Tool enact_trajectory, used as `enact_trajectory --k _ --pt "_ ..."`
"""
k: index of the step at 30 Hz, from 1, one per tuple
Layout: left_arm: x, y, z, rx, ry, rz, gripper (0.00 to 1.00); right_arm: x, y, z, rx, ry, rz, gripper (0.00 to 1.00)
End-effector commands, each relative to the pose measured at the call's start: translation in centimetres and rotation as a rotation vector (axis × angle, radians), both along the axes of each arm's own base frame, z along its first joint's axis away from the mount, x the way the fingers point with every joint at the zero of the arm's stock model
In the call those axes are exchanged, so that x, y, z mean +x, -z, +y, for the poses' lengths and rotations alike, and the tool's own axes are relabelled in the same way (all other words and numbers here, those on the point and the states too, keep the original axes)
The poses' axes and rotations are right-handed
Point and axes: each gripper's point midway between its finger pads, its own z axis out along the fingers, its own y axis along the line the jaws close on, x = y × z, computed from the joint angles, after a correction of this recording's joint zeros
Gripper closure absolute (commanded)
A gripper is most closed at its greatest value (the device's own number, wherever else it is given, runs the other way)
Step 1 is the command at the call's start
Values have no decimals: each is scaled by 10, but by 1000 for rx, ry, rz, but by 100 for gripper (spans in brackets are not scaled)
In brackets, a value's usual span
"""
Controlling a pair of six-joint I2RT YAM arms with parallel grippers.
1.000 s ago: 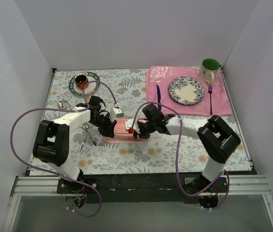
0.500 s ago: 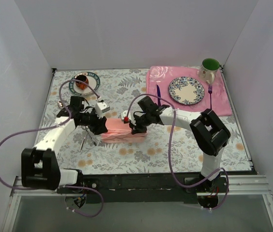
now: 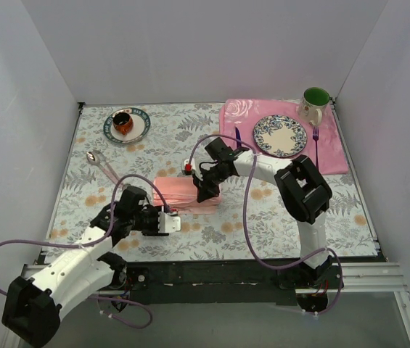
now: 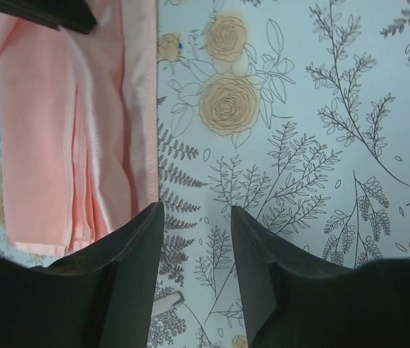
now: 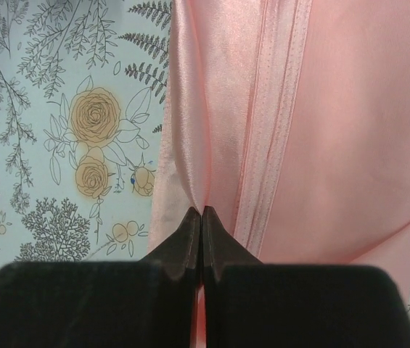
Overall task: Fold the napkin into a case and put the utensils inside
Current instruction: Pick up the 2/3-rectangle-folded napkin from the folded napkin.
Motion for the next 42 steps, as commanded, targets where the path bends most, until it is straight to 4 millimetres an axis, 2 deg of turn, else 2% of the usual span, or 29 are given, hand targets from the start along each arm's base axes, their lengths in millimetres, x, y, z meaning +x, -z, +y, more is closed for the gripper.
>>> enact_trajectory --k 1,5,10,15,24,31,35,36,38,42 --pt "22 5 -1 80 26 -178 59 -2 -13 1 30 6 106 99" --pt "25 15 -1 104 36 -193 59 6 -20 1 53 23 141 99" --pt "34 22 3 134 16 -230 60 6 -21 -1 60 16 191 99" --pt "32 37 10 177 38 -249 60 7 -23 0 68 5 213 99" --pt "49 39 -1 157 32 -300 64 9 -21 1 65 -3 219 99" --pt "50 38 -15 123 63 -284 75 9 -21 1 65 -4 222 99" --pt "51 39 -19 106 34 -253 89 8 -19 1 63 -5 230 99" --pt "55 35 -21 99 21 -251 95 8 -19 0 62 -4 229 99" --pt "57 36 -20 104 -1 -238 99 8 -20 0 64 -5 230 99" --pt "58 36 -19 102 -22 -241 100 8 -18 0 59 -6 234 99"
